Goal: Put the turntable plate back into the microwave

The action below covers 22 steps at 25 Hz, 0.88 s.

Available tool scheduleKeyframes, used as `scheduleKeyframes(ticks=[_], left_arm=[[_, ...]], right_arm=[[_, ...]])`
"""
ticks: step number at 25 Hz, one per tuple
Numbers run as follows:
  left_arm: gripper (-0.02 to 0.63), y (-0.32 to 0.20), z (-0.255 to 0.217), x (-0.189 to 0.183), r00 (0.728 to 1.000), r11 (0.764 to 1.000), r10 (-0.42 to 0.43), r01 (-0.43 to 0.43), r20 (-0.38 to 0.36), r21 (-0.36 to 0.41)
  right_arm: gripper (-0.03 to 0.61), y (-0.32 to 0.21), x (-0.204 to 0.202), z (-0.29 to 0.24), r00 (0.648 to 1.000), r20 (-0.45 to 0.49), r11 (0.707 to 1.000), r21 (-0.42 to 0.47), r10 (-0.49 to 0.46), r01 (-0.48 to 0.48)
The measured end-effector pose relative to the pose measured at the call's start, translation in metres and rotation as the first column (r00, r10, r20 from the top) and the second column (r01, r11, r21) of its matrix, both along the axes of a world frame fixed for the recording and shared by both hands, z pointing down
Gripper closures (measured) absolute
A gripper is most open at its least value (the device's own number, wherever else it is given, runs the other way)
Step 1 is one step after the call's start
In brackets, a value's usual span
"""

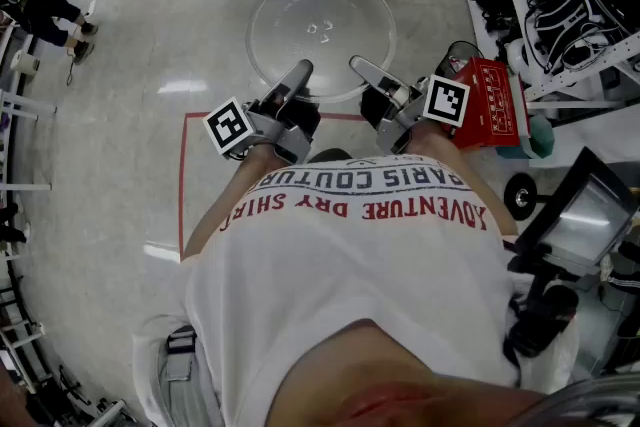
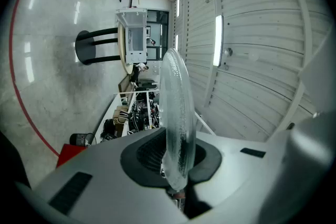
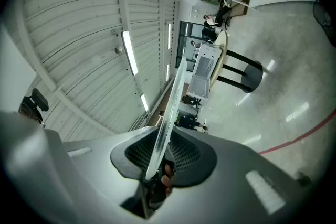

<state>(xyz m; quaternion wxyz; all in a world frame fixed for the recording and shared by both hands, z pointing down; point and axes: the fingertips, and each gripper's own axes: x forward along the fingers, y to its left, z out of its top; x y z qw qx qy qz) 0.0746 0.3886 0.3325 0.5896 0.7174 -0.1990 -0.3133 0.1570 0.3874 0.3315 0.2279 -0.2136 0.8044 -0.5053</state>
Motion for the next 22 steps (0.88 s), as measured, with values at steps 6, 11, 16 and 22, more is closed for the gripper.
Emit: scheduleKeyframes(ticks=[6, 11, 16, 22], left_arm=[[0.589, 0.003, -0.003, 0.001, 1.0, 1.0, -0.001, 0.001, -0.005, -0.003], [0.589, 0.007, -0.011, 0.001, 1.0, 1.0, -0.011, 0.01, -0.016, -0.009], [0.589, 0.012, -0.013, 0.0, 0.999, 0.999, -0.035, 0.035, -0.009, -0.002], [0.589, 0.013, -0.018, -0.001, 0.999, 0.999, -0.053, 0.053, 0.004, 0.003]], right_arm=[[0.514, 0.002, 0.001, -0.004, 1.0, 0.014, 1.0, -0.002, -0.005, 0.005], [0.514, 0.005, 0.002, -0.014, 0.998, 0.06, 1.0, -0.01, -0.019, 0.02], [0.514, 0.007, 0.013, -0.013, 0.994, 0.107, 0.999, -0.044, 0.004, 0.001], [0.523, 0.007, 0.014, -0.013, 0.99, 0.138, 0.996, -0.085, 0.001, 0.011]])
